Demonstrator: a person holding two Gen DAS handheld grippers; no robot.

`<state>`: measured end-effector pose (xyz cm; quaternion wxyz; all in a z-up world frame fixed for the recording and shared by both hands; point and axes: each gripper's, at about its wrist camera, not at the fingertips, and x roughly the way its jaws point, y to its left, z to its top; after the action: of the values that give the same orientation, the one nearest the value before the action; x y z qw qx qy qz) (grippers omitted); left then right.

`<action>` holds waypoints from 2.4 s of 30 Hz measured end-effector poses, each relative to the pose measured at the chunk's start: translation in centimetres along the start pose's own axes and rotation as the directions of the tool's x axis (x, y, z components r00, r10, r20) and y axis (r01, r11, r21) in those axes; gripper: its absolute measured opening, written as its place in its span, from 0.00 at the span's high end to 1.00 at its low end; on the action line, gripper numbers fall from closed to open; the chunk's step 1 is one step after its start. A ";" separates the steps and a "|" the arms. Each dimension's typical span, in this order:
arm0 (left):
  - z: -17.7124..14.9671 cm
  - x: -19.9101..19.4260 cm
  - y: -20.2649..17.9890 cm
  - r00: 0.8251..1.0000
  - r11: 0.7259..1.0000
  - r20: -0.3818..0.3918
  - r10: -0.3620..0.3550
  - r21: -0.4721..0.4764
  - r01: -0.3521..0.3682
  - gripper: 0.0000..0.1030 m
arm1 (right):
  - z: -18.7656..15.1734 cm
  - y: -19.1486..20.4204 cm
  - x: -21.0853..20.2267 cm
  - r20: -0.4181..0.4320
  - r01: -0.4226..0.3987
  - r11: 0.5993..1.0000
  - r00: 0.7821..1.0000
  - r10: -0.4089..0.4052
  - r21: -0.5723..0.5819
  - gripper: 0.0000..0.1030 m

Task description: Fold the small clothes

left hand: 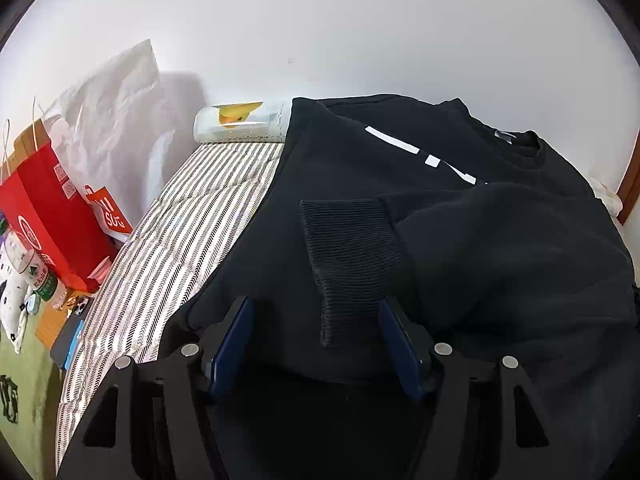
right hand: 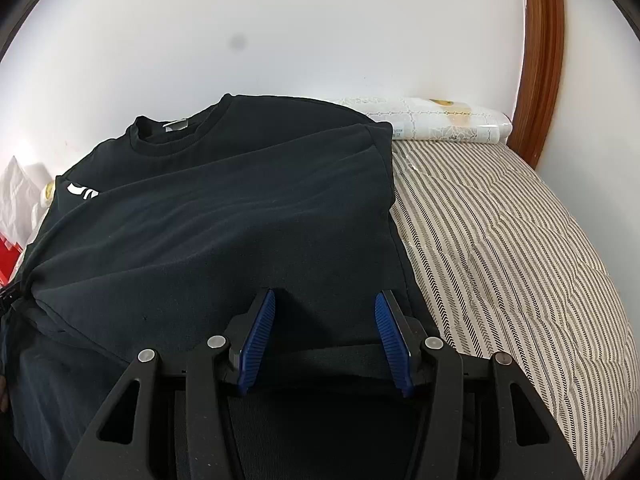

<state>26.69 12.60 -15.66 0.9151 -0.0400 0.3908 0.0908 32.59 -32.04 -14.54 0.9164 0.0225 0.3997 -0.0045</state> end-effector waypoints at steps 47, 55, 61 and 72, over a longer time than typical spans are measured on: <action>-1.3 -7.3 1.7 0.983 0.999 0.174 -0.051 0.001 0.052 0.32 | -0.7 -4.1 -6.1 -0.014 -0.104 0.987 0.994 0.106 0.122 0.59; -8.0 -13.2 6.7 0.990 0.991 0.087 -0.109 -0.069 0.115 0.32 | -5.9 -7.2 -12.5 -0.047 -0.074 0.994 0.996 0.077 0.075 0.59; -13.6 -16.4 6.1 0.992 0.993 0.033 -0.120 -0.009 0.121 0.32 | -11.3 -10.0 -15.0 -0.070 -0.087 0.988 0.993 0.096 0.127 0.59; -18.1 -16.1 5.4 0.983 0.983 -0.062 -0.171 -0.077 0.166 0.40 | -19.0 -10.3 -17.9 -0.071 -0.117 0.984 0.989 0.127 0.132 0.59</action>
<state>1.90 13.13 -16.62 0.9036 -0.1089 0.4134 0.0255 6.19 -41.64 -14.70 0.8952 0.1053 0.4323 0.0269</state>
